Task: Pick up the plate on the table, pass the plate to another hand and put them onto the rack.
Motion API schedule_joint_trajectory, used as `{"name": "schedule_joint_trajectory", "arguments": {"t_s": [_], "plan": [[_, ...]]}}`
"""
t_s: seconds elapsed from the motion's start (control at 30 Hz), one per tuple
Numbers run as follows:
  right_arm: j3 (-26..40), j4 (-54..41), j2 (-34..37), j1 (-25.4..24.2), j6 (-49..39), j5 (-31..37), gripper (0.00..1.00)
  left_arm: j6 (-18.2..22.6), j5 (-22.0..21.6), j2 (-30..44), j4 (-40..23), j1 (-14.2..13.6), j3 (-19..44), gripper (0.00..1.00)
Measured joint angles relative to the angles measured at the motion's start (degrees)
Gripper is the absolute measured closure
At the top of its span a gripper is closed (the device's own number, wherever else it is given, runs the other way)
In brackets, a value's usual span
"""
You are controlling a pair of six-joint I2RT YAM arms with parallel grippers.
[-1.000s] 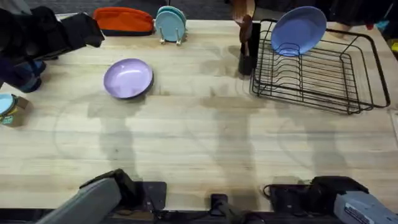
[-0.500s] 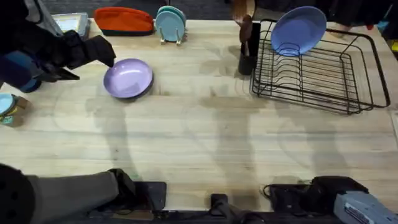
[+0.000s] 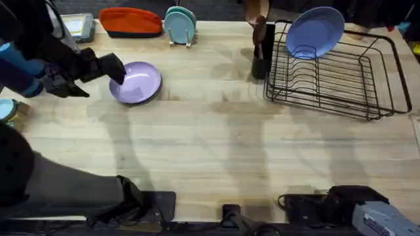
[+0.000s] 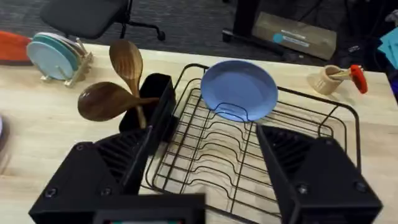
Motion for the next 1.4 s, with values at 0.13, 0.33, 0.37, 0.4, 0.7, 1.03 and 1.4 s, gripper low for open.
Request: {"name": "schedule_joint_trajectory", "arguments": {"t_s": [0.13, 0.33, 0.37, 0.4, 0.7, 1.03, 1.4], "plan": [[0.00, 0.00, 0.00, 0.00, 0.00, 0.00, 0.009, 0.00, -0.05, 3.63, 2.16, 0.00, 0.00, 0.008], [0.00, 0.00, 0.00, 0.00, 0.00, 0.00, 0.009, 0.00, -1.49, 5.70, 6.16, 1.07, 0.00, 0.008], [0.00, 0.00, -0.02, 0.00, 0.25, 0.00, 0.009, 0.00, -1.53, 7.29, 6.17, 1.07, 0.00, 0.008], [0.00, 0.00, 0.00, 0.00, 1.30, 0.00, 0.009, 0.00, -1.53, 9.01, 6.50, 1.07, 0.00, 0.008], [0.00, 0.00, 0.00, 0.00, 4.07, 0.00, 0.009, 0.00, -1.54, 13.94, 8.54, 1.07, 0.45, 0.008], [0.00, 0.00, 0.00, 0.00, 4.11, 0.00, 0.009, -0.27, -0.72, 14.20, 8.77, 1.05, 0.68, 0.406], [0.00, 0.00, 0.00, 0.00, 4.13, 0.00, 0.009, -0.87, 0.46, 14.20, 8.09, 1.68, 1.71, 0.945]]}}
